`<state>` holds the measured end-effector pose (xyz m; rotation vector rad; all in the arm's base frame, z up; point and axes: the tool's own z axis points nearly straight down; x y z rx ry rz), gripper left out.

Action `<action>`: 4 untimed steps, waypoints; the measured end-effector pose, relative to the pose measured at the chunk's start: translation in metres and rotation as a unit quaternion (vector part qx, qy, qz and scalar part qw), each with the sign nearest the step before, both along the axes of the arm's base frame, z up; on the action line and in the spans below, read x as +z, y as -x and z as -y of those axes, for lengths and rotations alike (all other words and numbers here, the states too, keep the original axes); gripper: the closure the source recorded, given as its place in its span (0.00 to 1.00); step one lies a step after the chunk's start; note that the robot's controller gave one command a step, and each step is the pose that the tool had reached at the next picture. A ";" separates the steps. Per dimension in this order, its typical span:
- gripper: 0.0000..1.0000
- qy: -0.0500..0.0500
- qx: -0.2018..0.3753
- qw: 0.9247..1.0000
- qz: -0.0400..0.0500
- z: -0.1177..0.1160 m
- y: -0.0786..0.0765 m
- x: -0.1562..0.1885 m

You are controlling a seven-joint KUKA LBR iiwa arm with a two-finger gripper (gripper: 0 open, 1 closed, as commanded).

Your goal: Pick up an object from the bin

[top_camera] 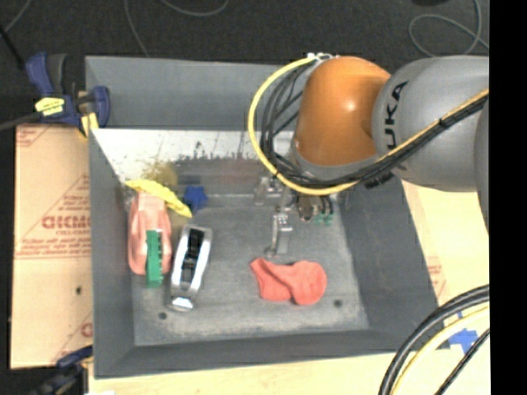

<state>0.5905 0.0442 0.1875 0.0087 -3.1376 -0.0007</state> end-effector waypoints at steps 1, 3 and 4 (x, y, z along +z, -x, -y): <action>0.00 0.000 0.000 1.000 0.004 0.000 -0.001 0.005; 0.00 0.000 0.013 1.000 0.006 0.042 0.016 -0.094; 0.00 0.000 0.077 0.997 0.005 0.046 0.050 -0.108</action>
Offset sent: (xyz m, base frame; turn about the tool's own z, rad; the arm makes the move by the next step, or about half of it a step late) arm -0.0210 -0.0755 -0.0909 -0.0879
